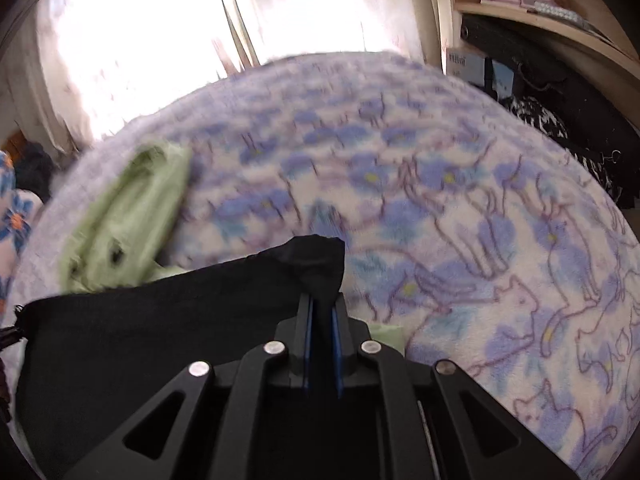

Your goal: Fold large clothes

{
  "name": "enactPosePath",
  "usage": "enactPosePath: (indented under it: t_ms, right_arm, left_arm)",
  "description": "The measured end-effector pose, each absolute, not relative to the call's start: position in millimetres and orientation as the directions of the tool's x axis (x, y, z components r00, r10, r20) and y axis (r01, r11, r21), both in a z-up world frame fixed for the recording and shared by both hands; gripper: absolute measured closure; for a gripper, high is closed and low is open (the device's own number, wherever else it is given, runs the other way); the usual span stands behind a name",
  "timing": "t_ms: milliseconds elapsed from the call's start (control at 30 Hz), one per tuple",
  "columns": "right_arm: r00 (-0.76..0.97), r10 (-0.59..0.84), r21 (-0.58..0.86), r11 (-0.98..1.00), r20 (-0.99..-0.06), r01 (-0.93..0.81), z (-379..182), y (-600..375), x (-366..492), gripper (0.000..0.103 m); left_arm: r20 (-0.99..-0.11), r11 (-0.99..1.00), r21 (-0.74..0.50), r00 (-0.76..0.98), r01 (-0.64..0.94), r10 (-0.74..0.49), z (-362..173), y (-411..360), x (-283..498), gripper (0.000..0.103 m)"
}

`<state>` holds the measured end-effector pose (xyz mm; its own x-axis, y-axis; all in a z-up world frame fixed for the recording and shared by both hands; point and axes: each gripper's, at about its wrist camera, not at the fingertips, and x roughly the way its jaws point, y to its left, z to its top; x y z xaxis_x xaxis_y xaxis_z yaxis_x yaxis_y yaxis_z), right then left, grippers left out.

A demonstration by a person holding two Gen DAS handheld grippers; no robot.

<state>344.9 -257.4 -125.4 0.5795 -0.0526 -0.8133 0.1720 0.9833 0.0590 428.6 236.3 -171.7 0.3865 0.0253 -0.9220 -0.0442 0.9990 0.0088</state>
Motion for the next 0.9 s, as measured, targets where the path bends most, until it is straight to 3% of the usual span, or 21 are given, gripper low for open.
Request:
enactPosePath:
  t_ms: [33, 100, 133, 200, 233, 333, 367, 400, 467, 500, 633, 733, 900]
  right_arm:
    - [0.544, -0.063, 0.047, 0.981, -0.837, 0.186, -132.9, -258.1, 348.2, 0.084]
    - [0.567, -0.053, 0.074, 0.977, -0.822, 0.198, -127.2, -260.5, 343.2, 0.082]
    - [0.584, -0.037, 0.097, 0.976, -0.811, 0.197, -120.7, -262.0, 339.3, 0.080]
    - [0.626, -0.009, 0.145, 0.970, -0.780, 0.194, -106.6, -264.1, 329.9, 0.069]
    - [0.651, 0.002, 0.164, 0.968, -0.759, 0.189, -98.5, -263.9, 325.1, 0.068]
    - [0.688, 0.025, 0.177, 0.973, -0.725, 0.150, -80.9, -246.3, 318.2, 0.067]
    - [0.690, 0.050, 0.181, 0.976, -0.722, 0.118, -76.8, -233.7, 317.5, 0.067]
    - [0.687, 0.071, 0.181, 0.979, -0.723, 0.090, -74.5, -221.0, 318.5, 0.067]
    - [0.673, 0.115, 0.178, 0.984, -0.730, 0.025, -71.4, -187.6, 319.1, 0.067]
    - [0.665, 0.144, 0.184, 0.983, -0.732, -0.011, -71.7, -167.9, 319.3, 0.067]
    - [0.622, 0.252, 0.215, 0.967, -0.741, -0.135, -86.0, -93.9, 321.9, 0.067]
    - [0.566, 0.274, 0.202, 0.961, -0.778, -0.189, -106.9, -50.5, 325.8, 0.067]
    - [0.585, 0.090, 0.044, 0.995, -0.806, -0.092, -127.8, -77.1, 335.2, 0.070]
  left_arm:
    - [-0.912, 0.998, 0.006, 0.409, -0.060, 0.030, -171.0, 236.8, 428.0, 0.079]
    - [-0.905, 0.993, 0.038, 0.417, -0.113, 0.082, -168.0, 241.4, 427.1, 0.047]
    - [-0.905, 0.990, 0.047, 0.414, -0.132, 0.098, -166.7, 245.0, 426.3, 0.040]
    - [-0.894, 0.984, 0.008, 0.440, -0.178, 0.087, -156.4, 260.4, 419.2, 0.038]
    - [-0.885, 0.978, -0.018, 0.459, -0.206, 0.080, -150.5, 268.4, 415.0, 0.038]
    - [-0.839, 0.954, -0.083, 0.537, -0.287, 0.088, -130.1, 286.6, 398.7, 0.038]
    - [-0.826, 0.951, -0.093, 0.556, -0.294, 0.091, -124.8, 287.4, 394.2, 0.043]
    - [-0.815, 0.953, -0.100, 0.573, -0.286, 0.087, -120.9, 284.0, 391.4, 0.058]
    - [-0.816, 0.966, -0.097, 0.574, -0.241, 0.061, -119.3, 269.5, 392.9, 0.078]
    - [-0.821, 0.973, -0.098, 0.569, -0.210, 0.040, -121.8, 258.5, 392.5, 0.083]
    - [-0.829, 0.990, -0.094, 0.558, -0.105, -0.020, -133.7, 208.1, 393.7, 0.084]
    - [-0.840, 0.996, -0.039, 0.542, -0.075, 0.007, -148.1, 179.7, 397.8, 0.084]
    - [-0.821, 0.976, 0.147, 0.531, -0.161, 0.211, -170.3, 190.5, 396.8, 0.082]
